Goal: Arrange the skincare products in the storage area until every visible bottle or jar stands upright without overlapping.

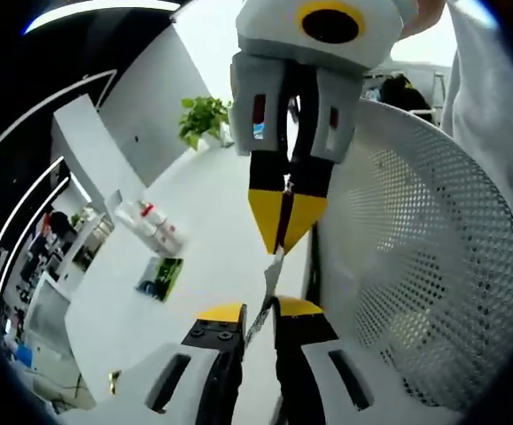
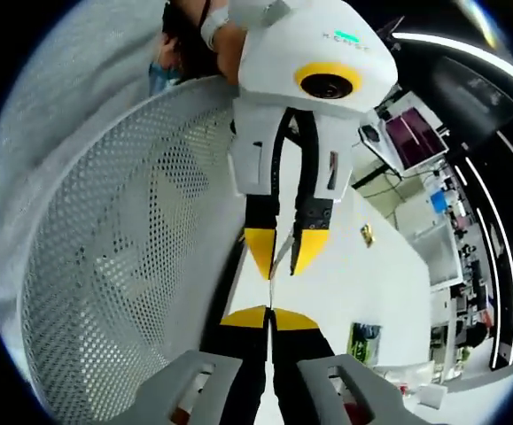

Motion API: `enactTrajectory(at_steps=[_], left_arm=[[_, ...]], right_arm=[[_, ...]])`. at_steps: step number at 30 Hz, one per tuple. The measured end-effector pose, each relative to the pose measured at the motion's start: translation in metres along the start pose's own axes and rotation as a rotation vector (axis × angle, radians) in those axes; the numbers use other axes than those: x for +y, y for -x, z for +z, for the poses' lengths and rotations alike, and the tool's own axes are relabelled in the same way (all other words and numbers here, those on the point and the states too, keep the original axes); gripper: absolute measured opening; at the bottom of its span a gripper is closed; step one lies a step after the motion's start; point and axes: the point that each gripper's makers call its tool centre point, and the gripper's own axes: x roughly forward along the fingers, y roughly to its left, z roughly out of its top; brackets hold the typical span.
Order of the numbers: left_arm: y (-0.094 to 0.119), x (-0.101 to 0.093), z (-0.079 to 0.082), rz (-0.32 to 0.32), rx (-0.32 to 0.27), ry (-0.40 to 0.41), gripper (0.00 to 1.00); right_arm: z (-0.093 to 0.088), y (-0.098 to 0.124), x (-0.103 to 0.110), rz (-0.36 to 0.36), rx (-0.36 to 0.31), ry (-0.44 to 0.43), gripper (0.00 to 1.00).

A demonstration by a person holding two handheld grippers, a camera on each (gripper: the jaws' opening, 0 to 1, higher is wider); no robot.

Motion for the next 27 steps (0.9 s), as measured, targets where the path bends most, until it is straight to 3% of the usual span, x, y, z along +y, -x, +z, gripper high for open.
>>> enactTrajectory(at_steps=[4, 15, 19, 22, 27], left_arm=[[0.001, -0.003, -0.002, -0.018, 0.01, 0.015, 0.0], [0.003, -0.006, -0.002, -0.041, 0.007, 0.028, 0.0], [0.002, -0.008, -0.002, -0.043, 0.01, 0.015, 0.0], [0.002, -0.008, -0.003, -0.048, 0.015, 0.011, 0.0], [0.002, -0.007, -0.007, -0.043, 0.027, 0.023, 0.0]], right_arm=[[0.002, 0.003, -0.005, -0.002, -0.03, -0.072, 0.0], [0.003, 0.002, -0.001, 0.032, -0.041, -0.162, 0.0], [0.014, 0.003, 0.002, 0.062, -0.094, -0.195, 0.03], [0.022, 0.002, 0.0, 0.059, -0.1, -0.146, 0.0], [0.021, -0.003, -0.002, 0.09, -0.074, -0.156, 0.0]])
